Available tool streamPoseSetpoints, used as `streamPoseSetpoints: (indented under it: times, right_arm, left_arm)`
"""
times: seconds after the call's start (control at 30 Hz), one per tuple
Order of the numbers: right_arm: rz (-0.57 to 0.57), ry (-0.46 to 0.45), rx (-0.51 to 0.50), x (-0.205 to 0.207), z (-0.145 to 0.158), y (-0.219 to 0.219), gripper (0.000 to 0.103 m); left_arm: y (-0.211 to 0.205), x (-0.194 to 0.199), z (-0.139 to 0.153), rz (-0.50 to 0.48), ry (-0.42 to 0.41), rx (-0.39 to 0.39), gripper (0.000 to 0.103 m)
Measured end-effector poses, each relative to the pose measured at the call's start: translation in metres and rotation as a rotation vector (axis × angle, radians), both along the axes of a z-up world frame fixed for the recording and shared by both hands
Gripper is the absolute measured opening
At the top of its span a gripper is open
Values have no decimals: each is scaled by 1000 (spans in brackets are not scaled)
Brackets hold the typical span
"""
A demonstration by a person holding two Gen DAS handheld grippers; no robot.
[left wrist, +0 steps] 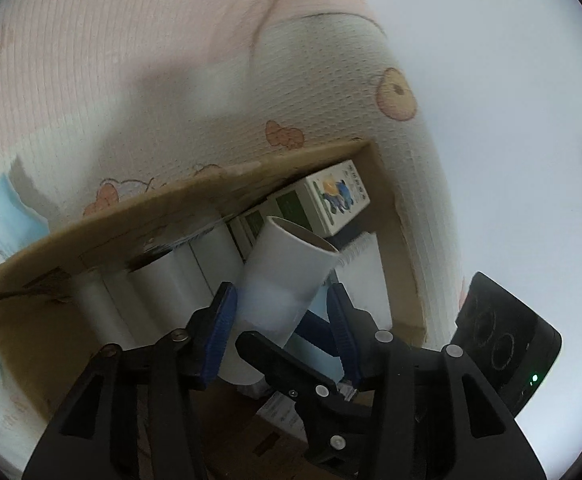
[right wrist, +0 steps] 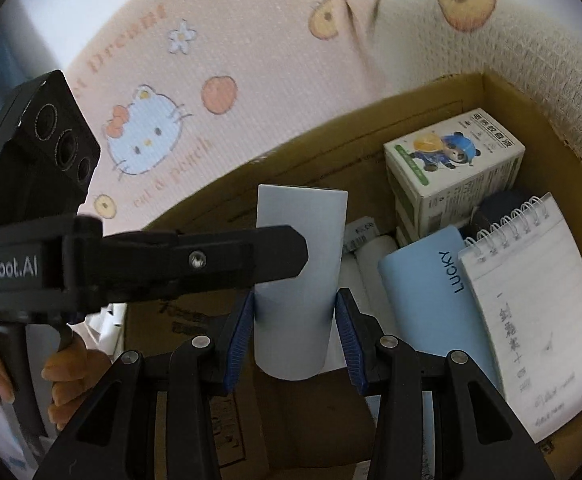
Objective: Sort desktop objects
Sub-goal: 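Lower the tube into the box beside the white rolls and open both tools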
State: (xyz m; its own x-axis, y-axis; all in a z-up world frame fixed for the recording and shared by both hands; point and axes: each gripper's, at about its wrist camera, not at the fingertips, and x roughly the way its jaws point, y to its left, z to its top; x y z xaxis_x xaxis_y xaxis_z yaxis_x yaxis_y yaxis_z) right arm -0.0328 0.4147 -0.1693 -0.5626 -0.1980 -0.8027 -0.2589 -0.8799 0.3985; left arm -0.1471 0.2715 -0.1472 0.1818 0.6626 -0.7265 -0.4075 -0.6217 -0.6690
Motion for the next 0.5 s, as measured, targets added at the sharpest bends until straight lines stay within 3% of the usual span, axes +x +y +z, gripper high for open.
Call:
streamPoseSetpoints:
  times: [0.13,0.5]
  right_arm:
    - [18,-72,36,-8,-6,4,39]
    - [121,-250,9,-39,-25,10,39]
  left_arm:
    - [4,-3,-12,9,-27,-38,46]
    - [5,-9,-30,92,-68,-150,41]
